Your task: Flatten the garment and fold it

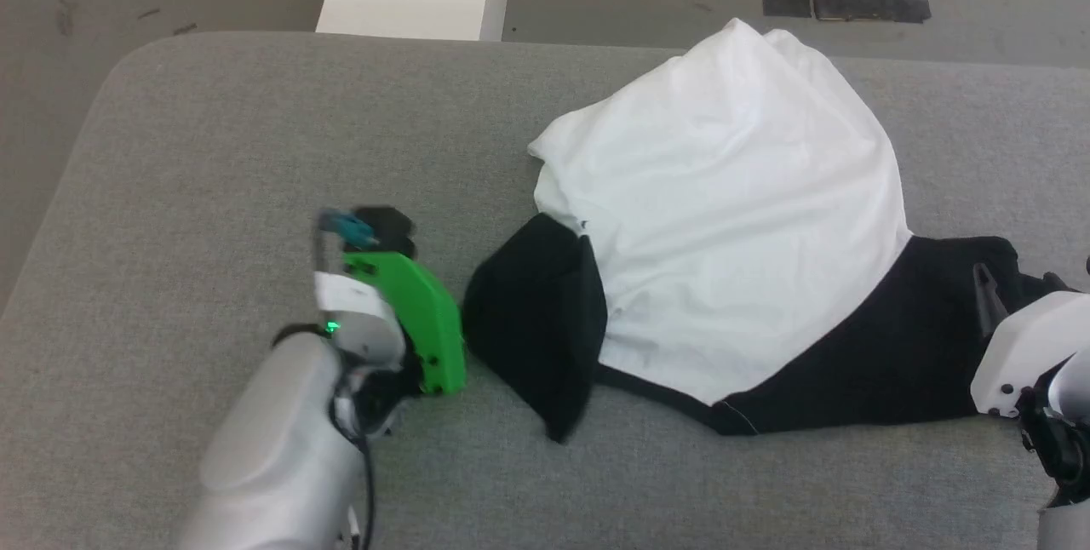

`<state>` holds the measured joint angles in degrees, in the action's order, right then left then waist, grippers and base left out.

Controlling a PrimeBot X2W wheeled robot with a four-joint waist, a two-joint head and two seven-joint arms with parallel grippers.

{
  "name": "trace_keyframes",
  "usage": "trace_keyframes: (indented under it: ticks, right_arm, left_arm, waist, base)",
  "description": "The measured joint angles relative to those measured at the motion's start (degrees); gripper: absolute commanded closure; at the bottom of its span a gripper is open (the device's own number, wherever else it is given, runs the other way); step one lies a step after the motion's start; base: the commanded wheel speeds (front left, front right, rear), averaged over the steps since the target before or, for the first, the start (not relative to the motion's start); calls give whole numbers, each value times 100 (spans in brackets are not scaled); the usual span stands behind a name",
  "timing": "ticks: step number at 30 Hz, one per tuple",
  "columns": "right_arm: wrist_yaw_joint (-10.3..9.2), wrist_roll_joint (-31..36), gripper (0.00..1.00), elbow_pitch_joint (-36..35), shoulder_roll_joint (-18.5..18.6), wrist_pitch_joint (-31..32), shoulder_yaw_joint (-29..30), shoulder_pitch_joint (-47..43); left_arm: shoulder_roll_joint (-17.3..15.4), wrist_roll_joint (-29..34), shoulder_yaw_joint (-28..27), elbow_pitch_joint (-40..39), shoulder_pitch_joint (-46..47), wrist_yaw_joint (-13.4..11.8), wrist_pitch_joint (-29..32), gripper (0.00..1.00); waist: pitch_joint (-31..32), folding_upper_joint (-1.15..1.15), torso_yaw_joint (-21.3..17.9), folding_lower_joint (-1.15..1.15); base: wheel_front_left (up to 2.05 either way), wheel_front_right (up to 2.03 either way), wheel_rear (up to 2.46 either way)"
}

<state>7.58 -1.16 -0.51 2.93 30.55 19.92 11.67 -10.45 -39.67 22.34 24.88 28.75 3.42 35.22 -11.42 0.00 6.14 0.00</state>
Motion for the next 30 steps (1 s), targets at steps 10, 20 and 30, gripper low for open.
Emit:
trace_keyframes:
  ticks: [10,20,30]
  right_arm:
    - [0,-1,0,51,0,2,-68,-32]
    - [0,-1,0,73,-2,59,-278,-31]
    - [0,-25,0,-30,0,94,-708,-210]
  left_arm:
    - [-263,-620,-1686,-578,-311,-965,-1187,100]
    - [-357,-898,-2337,-327,-1056,-1494,-1515,78]
    - [-699,321,-2256,-1069,-1507,-902,-4265,0]
  waist:
    - [133,0,188,0]
    - [163,0,202,0]
    - [286,0,126,0]
  base:
    - [0,0,0]
    - [0,0,0]
    - [0,0,0]
